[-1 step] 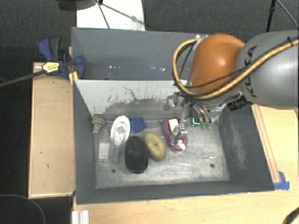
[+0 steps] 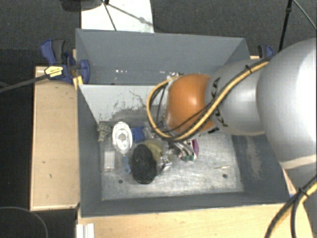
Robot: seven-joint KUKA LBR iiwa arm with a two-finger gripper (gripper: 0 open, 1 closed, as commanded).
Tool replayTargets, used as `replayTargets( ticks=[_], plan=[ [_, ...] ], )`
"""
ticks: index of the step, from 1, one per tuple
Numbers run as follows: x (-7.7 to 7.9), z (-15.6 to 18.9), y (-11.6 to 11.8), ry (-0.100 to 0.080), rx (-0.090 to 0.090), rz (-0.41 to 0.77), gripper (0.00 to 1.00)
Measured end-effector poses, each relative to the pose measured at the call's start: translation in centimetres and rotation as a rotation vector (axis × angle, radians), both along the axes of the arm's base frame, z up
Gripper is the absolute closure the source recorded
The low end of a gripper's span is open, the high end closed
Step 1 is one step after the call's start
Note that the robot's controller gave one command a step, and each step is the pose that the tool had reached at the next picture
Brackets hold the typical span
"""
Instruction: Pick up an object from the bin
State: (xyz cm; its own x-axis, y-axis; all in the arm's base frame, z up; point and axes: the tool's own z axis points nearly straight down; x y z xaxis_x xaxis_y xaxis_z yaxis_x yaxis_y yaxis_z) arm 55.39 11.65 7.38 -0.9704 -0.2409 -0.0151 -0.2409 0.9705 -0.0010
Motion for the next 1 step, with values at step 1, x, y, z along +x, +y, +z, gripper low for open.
replayTargets(
  ticks=[1],
  plan=[
    [-0.38, 0.08, 1.02, 0.002, -0.002, -0.032, 0.00]
  ],
)
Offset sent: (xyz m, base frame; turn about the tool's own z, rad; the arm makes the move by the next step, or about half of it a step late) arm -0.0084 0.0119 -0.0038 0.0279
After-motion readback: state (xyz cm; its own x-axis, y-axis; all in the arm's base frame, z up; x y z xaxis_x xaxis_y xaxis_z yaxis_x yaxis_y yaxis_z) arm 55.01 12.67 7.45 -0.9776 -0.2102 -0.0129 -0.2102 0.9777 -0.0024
